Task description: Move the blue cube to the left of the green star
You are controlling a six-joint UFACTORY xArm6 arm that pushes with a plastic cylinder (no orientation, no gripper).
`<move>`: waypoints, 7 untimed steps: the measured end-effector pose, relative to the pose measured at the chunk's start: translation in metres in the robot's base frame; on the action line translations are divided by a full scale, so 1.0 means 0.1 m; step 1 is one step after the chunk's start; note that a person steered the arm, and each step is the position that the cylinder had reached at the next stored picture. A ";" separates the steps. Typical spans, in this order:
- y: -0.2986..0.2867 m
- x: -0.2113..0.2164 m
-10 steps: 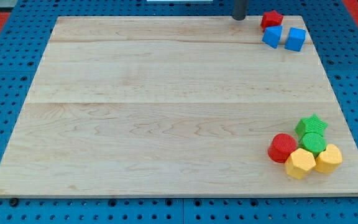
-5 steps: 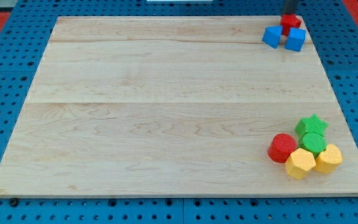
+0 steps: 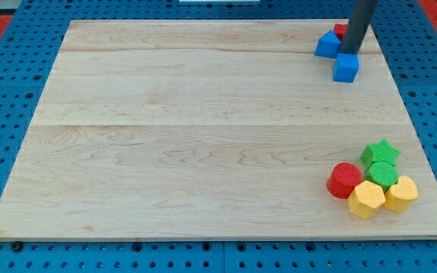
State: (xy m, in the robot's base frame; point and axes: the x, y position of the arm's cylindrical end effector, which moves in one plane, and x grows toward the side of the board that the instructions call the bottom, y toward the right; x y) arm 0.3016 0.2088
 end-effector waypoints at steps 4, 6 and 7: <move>0.09 0.79; -0.09 1.03; -0.35 1.16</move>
State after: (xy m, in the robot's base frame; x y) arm 0.4179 0.1742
